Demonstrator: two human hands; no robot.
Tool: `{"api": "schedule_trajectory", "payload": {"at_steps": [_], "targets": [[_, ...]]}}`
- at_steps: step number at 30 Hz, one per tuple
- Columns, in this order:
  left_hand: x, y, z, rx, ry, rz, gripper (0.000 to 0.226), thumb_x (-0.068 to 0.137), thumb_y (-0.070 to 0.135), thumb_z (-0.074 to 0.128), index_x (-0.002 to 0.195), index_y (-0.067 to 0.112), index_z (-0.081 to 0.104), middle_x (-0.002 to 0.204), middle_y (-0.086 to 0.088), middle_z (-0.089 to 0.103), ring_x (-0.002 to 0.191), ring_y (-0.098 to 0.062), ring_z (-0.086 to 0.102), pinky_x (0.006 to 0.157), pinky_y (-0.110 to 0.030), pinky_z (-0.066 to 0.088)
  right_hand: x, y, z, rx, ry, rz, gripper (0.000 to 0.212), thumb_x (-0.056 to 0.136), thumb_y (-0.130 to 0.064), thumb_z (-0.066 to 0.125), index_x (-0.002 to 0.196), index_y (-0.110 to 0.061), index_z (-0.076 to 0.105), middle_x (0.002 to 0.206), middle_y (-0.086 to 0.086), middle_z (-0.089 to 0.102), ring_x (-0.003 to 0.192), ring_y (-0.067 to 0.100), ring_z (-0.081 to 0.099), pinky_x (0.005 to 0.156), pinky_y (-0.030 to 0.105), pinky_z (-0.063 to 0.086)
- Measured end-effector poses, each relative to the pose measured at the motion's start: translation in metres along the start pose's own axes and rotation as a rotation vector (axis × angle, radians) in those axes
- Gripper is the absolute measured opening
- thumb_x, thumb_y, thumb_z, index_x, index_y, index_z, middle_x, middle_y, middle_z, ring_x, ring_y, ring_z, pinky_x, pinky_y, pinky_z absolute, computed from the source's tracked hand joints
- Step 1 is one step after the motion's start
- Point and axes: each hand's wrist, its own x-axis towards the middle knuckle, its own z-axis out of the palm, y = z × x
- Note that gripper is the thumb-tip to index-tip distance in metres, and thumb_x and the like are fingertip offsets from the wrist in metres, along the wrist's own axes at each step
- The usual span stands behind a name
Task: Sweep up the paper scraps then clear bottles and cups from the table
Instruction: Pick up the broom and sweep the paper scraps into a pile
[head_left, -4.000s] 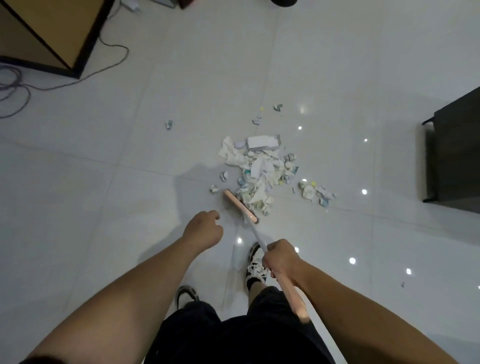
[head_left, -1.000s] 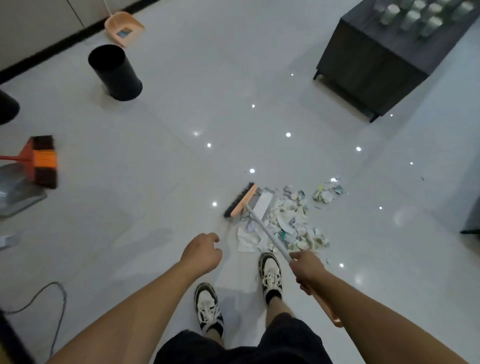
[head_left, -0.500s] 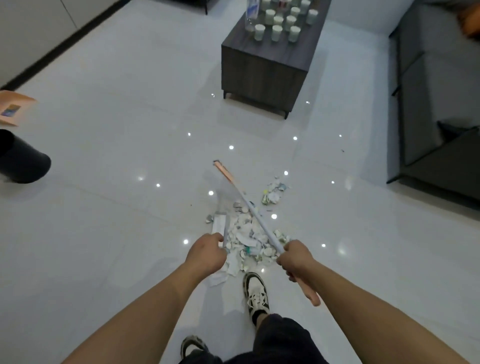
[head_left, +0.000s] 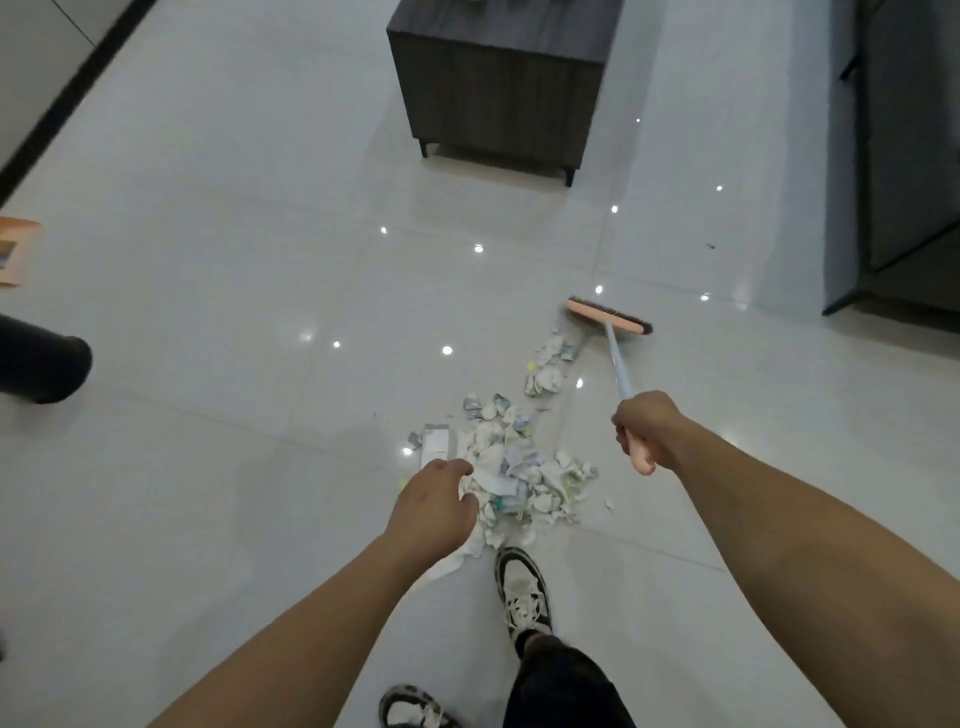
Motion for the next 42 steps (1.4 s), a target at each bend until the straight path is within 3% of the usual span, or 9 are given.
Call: {"api": "schedule_trajectory", "payload": {"at_steps": [4, 10, 12, 16, 19, 22, 26, 31, 42], "targets": [[0.006, -0.011, 0.011, 0.037, -0.035, -0.049, 0.042, 0.090, 0.027, 0.049, 0.131, 0.023, 0.053, 0.127, -0.002, 0.054, 0.114, -0.020, 0.052, 0.086, -0.026, 0.039, 0.010, 0.018, 0.002, -0.014, -0.051, 0.134, 0.009, 0.087, 0.004, 0.047, 0.083, 0.005, 0.056, 0.066, 0.013, 0.052, 0.048, 0.020, 0.046, 0.047, 0.025, 0.034], [0.011, -0.011, 0.011, 0.085, -0.120, -0.072, 0.043, 0.091, 0.026, 0.048, 0.133, 0.019, 0.051, 0.126, -0.006, 0.053, 0.114, -0.023, 0.052, 0.090, -0.029, 0.040, -0.066, 0.078, 0.006, -0.141, -0.149, 0.163, 0.010, 0.087, 0.001, 0.044, 0.086, 0.002, 0.054, 0.072, 0.014, 0.051, 0.048, 0.018, 0.042, 0.046, 0.024, 0.033], [0.017, -0.005, 0.007, 0.087, -0.114, -0.050, 0.043, 0.091, 0.027, 0.050, 0.133, 0.018, 0.052, 0.127, -0.007, 0.054, 0.113, -0.023, 0.053, 0.087, -0.028, 0.040, -0.089, 0.092, -0.001, -0.030, -0.149, 0.176, 0.012, 0.088, 0.001, 0.044, 0.084, -0.004, 0.055, 0.066, 0.010, 0.048, 0.045, 0.016, 0.036, 0.043, 0.022, 0.028], [0.022, 0.009, 0.001, 0.087, -0.121, 0.027, 0.045, 0.089, 0.027, 0.050, 0.134, 0.020, 0.052, 0.132, -0.006, 0.054, 0.115, -0.023, 0.053, 0.081, -0.026, 0.037, -0.117, 0.119, -0.006, 0.111, -0.061, 0.100, 0.032, 0.089, 0.002, 0.043, 0.107, -0.022, 0.052, 0.078, 0.013, 0.051, 0.049, 0.017, 0.041, 0.043, 0.022, 0.032], [0.013, 0.007, -0.003, 0.084, -0.124, 0.086, 0.046, 0.088, 0.026, 0.051, 0.134, 0.019, 0.053, 0.132, -0.007, 0.055, 0.112, -0.022, 0.056, 0.081, -0.027, 0.040, -0.124, 0.138, 0.003, 0.195, 0.038, 0.122, 0.030, 0.090, 0.003, 0.039, 0.110, -0.017, 0.050, 0.078, 0.015, 0.052, 0.050, 0.019, 0.044, 0.044, 0.023, 0.035], [-0.006, -0.010, -0.004, 0.106, -0.127, 0.125, 0.045, 0.089, 0.025, 0.051, 0.133, 0.018, 0.054, 0.127, -0.008, 0.057, 0.111, -0.023, 0.056, 0.081, -0.026, 0.039, -0.134, 0.158, 0.016, 0.309, 0.076, 0.257, 0.016, 0.089, 0.001, 0.040, 0.100, -0.003, 0.051, 0.061, 0.010, 0.045, 0.050, 0.019, 0.036, 0.050, 0.028, 0.027], [-0.029, -0.038, -0.002, 0.141, -0.132, 0.149, 0.044, 0.089, 0.022, 0.051, 0.132, 0.017, 0.054, 0.126, -0.009, 0.056, 0.113, -0.023, 0.054, 0.081, -0.025, 0.037, -0.177, 0.194, 0.036, 0.457, -0.042, 0.352, 0.006, 0.094, -0.002, 0.044, 0.090, 0.000, 0.049, 0.052, 0.008, 0.042, 0.038, 0.015, 0.033, 0.039, 0.020, 0.028], [-0.043, -0.052, 0.001, 0.146, -0.150, 0.167, 0.044, 0.089, 0.026, 0.052, 0.132, 0.019, 0.054, 0.126, -0.008, 0.055, 0.112, -0.023, 0.054, 0.079, -0.026, 0.037, -0.219, 0.222, 0.047, 0.752, -0.131, 0.331, 0.011, 0.096, -0.007, 0.049, 0.104, 0.000, 0.052, 0.065, 0.009, 0.052, 0.041, 0.012, 0.036, 0.034, 0.020, 0.034], [-0.048, -0.041, -0.025, 0.088, -0.043, 0.141, 0.043, 0.090, 0.024, 0.052, 0.133, 0.018, 0.053, 0.129, -0.007, 0.055, 0.115, -0.022, 0.053, 0.085, -0.026, 0.039, -0.148, 0.119, 0.041, 0.262, 0.002, 0.059, 0.010, 0.086, 0.002, 0.046, 0.090, 0.002, 0.055, 0.060, 0.011, 0.046, 0.039, 0.017, 0.037, 0.042, 0.022, 0.031]]}}
